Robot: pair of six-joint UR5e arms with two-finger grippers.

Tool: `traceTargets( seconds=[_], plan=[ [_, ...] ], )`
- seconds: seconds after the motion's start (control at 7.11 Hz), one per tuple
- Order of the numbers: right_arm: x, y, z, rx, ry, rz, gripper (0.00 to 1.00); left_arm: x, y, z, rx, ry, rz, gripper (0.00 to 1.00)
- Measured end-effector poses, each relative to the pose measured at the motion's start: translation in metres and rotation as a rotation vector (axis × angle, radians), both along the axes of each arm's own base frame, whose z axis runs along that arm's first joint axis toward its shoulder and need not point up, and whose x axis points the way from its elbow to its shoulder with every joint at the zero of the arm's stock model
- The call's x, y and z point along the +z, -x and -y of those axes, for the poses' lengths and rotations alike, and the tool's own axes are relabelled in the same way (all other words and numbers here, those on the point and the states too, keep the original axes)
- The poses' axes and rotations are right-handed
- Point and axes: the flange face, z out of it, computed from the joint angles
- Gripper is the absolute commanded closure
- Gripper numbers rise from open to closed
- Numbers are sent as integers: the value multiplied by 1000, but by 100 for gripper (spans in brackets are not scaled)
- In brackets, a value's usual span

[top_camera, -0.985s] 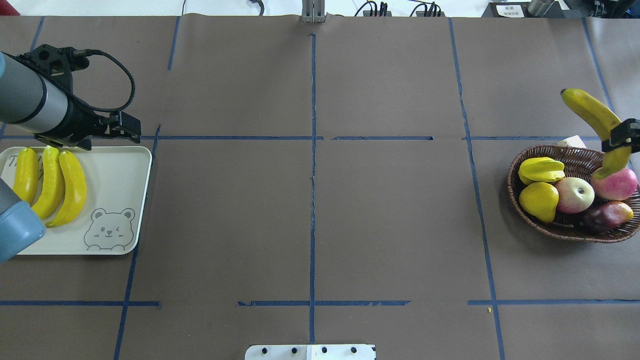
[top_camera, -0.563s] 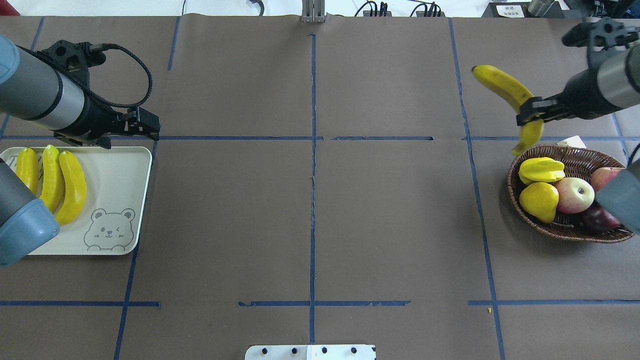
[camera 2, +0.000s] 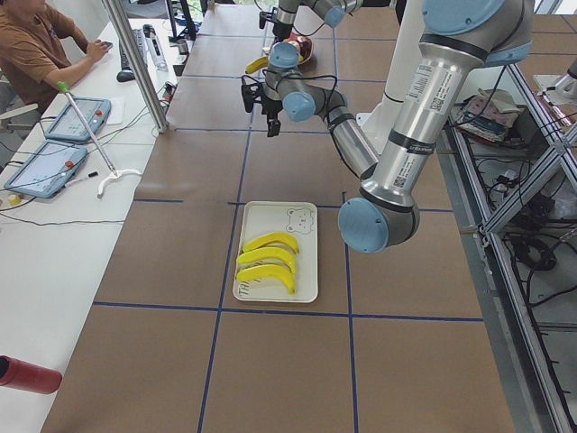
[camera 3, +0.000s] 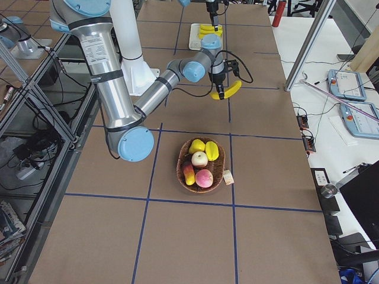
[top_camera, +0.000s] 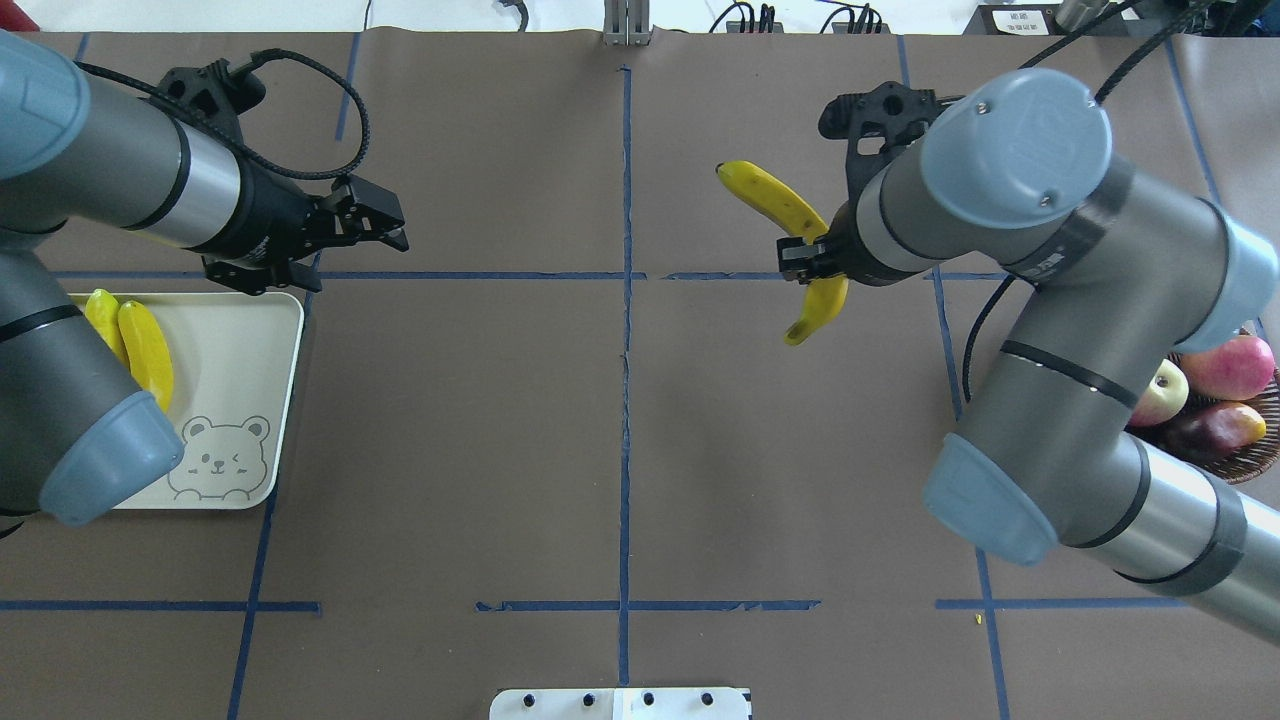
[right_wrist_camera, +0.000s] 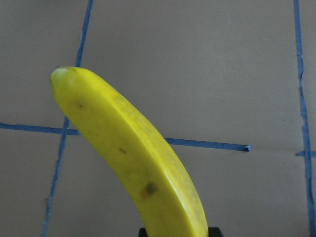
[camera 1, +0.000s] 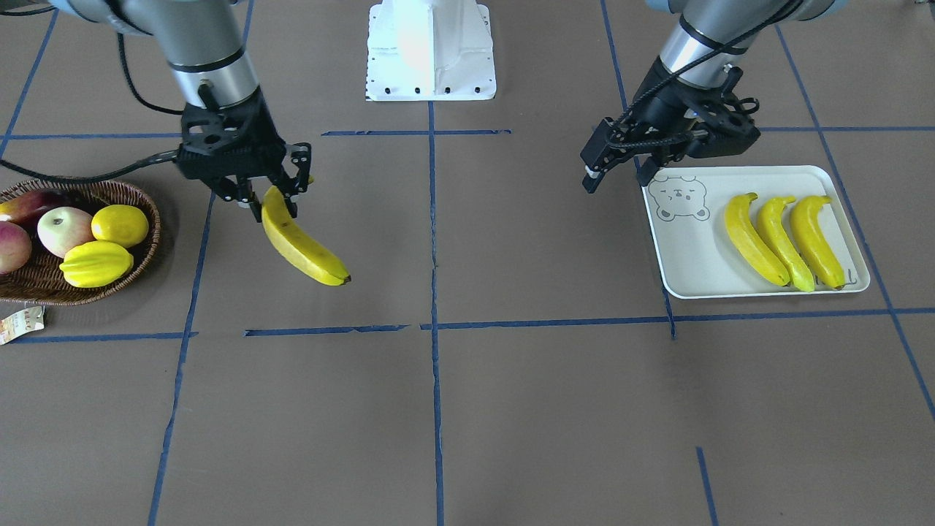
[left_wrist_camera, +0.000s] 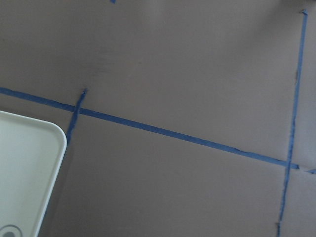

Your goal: Transfer all bananas from basket to plate

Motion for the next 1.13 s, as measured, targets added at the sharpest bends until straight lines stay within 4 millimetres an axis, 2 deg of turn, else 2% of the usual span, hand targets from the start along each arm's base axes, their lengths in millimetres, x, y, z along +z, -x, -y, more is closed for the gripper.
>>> traceTargets(
  seconds=[0.28, 0.56, 0.84, 1.13],
  plan=[
    [-34, 34, -23, 46, 6, 47, 99, -20, -28, -3, -39, 74, -142, 0],
    [-60, 59, -46, 68, 10, 92, 99, -37, -51, -10, -42, 109, -272, 0],
    [-76, 76, -66, 54, 0, 115, 99, -49, -79, -9, -26, 113, -372, 0],
    [-79, 84, -75, 44, -7, 118, 99, -55, -91, -5, -16, 96, -415, 0]
  ],
)
